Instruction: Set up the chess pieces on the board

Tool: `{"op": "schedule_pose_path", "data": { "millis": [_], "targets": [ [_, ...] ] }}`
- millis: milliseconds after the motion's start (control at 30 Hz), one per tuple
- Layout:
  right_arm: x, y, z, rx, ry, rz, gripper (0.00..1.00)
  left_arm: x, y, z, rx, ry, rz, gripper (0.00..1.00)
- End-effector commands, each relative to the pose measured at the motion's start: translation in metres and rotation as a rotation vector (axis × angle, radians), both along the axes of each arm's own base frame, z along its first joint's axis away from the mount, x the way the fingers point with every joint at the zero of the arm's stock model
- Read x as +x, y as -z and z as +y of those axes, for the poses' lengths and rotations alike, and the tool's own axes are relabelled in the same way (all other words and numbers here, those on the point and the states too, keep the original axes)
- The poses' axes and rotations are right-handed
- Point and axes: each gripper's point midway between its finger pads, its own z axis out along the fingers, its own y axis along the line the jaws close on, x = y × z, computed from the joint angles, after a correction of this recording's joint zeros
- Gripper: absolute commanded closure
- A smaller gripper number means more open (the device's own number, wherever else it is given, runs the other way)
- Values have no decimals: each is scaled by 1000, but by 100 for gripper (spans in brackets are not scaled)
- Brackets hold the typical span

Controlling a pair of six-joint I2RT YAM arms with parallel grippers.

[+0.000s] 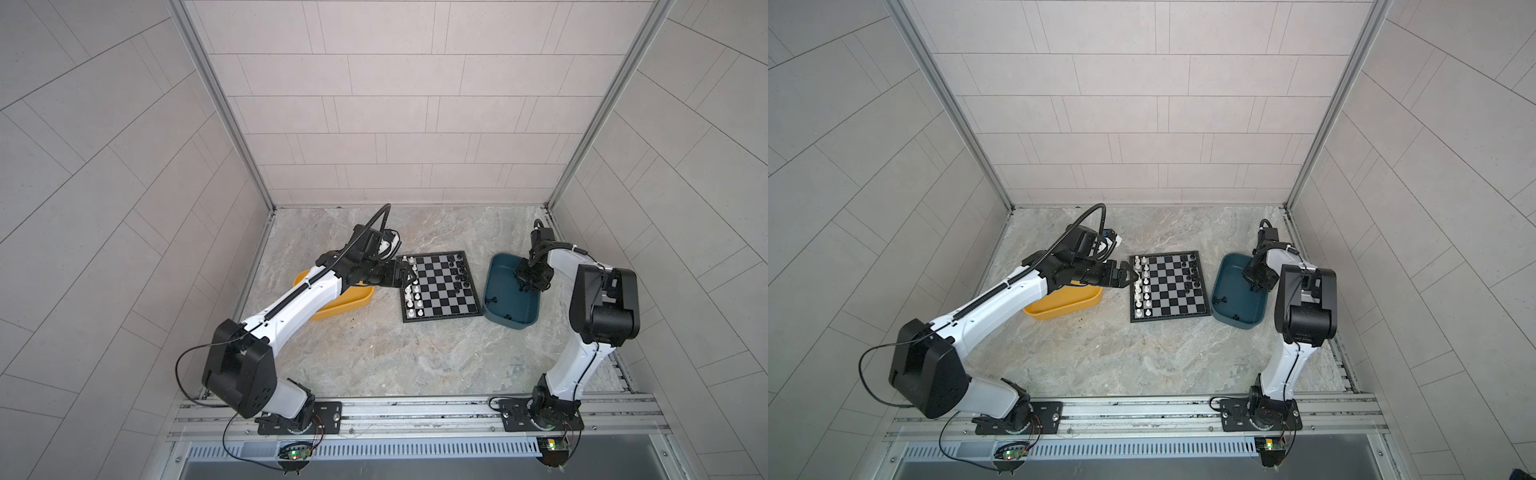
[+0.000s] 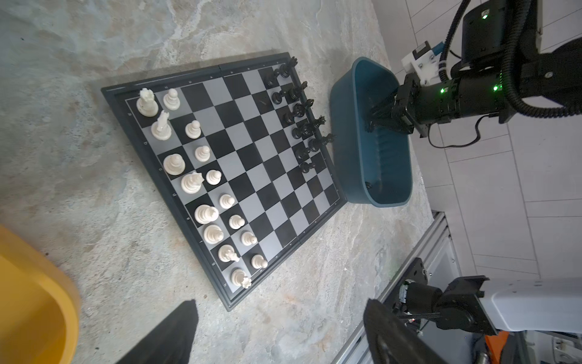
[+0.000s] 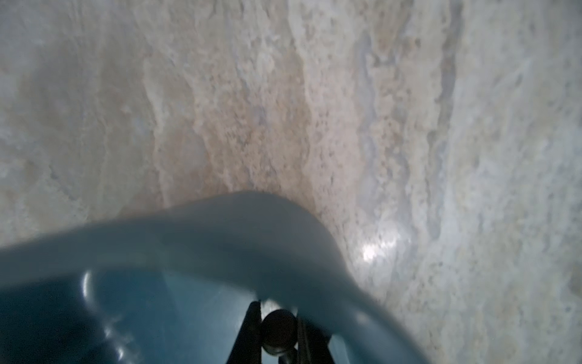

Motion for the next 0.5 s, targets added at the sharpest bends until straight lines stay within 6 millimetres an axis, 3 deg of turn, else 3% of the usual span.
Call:
{"op": "schedule_pose_path", "data": {
  "millis": [0, 167, 467],
  "targets": [
    [-5, -35, 18, 121, 91, -84, 100, 10, -8, -19, -123, -19, 17, 13],
    [-13, -66, 49, 305, 155, -192, 100, 24, -21, -56, -265, -48, -72, 17],
    [-25, -129, 99, 607, 252, -393, 100, 20, -26, -164, -320, 73, -340, 24]
  ]
}}
